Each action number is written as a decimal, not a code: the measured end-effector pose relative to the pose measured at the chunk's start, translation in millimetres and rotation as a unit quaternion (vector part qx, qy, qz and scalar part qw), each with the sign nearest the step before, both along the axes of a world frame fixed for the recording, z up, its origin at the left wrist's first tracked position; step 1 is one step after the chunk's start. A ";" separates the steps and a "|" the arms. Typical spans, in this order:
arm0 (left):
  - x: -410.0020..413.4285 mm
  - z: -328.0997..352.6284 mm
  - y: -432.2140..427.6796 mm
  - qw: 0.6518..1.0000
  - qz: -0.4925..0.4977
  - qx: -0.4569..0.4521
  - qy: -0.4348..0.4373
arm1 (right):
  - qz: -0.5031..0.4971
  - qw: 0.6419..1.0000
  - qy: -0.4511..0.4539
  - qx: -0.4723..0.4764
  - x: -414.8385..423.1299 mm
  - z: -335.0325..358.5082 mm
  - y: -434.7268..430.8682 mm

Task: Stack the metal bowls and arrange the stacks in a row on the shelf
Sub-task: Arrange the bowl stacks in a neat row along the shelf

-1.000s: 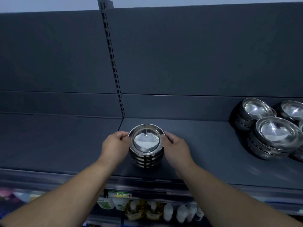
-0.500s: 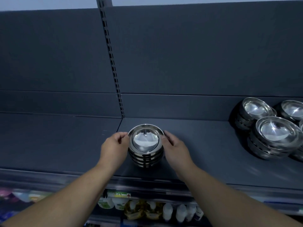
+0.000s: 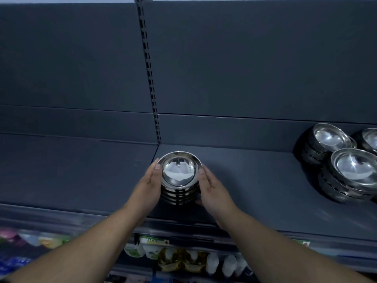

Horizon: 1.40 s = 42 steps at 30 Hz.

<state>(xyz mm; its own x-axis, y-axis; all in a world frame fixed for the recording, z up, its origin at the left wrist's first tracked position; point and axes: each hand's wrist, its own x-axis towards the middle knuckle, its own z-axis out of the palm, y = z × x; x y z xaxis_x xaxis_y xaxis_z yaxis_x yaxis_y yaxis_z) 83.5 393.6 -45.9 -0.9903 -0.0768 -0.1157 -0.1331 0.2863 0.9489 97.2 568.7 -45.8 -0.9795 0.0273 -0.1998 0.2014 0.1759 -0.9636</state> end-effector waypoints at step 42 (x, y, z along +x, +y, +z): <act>16.8 51.7 169.1 0.920 -0.197 -0.299 0.160 | -0.228 0.903 0.080 0.355 83.6 52.1 204.3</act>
<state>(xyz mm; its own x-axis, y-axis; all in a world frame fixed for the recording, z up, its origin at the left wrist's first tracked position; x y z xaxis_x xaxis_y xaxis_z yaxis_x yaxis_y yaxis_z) 100.3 562.7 5.8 -0.9305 0.3413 0.1330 0.3526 0.7362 0.5776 180.8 773.0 6.3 -0.8489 0.5008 0.1690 0.2775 0.6944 -0.6639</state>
